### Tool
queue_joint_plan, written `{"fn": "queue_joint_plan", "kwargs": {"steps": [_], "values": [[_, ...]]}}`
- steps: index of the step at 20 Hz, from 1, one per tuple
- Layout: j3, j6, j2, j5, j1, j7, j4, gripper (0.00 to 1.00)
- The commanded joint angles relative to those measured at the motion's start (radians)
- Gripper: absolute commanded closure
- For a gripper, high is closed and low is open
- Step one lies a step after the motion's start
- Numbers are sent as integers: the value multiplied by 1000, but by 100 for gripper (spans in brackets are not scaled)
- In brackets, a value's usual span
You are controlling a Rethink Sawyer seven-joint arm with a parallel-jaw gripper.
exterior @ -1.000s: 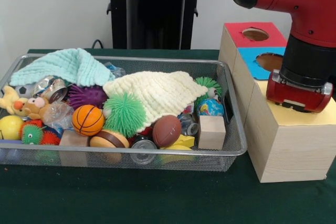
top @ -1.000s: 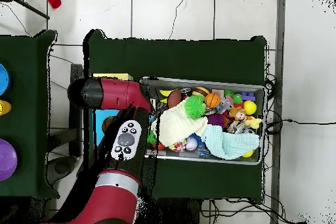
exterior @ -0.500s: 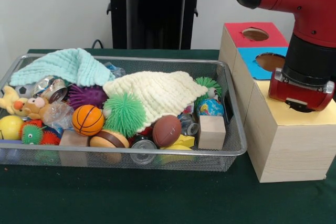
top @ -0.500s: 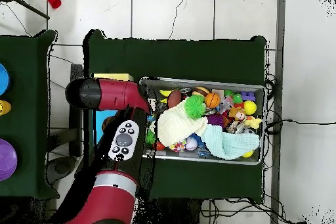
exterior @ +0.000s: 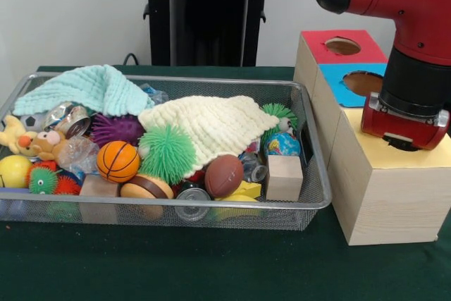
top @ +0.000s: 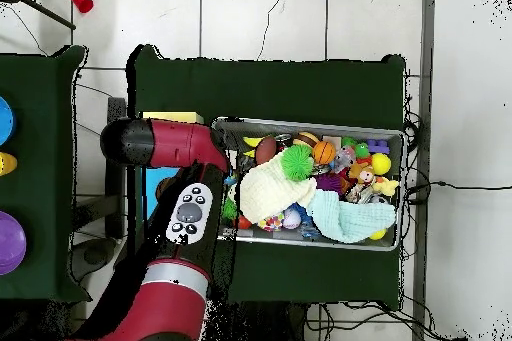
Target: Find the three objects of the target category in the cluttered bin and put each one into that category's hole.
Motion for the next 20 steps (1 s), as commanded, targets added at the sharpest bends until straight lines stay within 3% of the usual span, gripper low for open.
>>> {"fn": "queue_joint_plan", "kwargs": {"steps": [1, 2, 3, 11, 16, 20], "values": [[15, 50, 46, 13, -48, 224, 55, 0], [20, 51, 44, 16, -48, 224, 59, 0], [23, 53, 45, 20, -48, 228, 59, 100], [13, 23, 39, 20, -41, 234, 63, 100], [-4, 49, 3, 18, -34, 237, 66, 100], [-52, 96, -36, -20, -45, 190, 20, 100]]}}
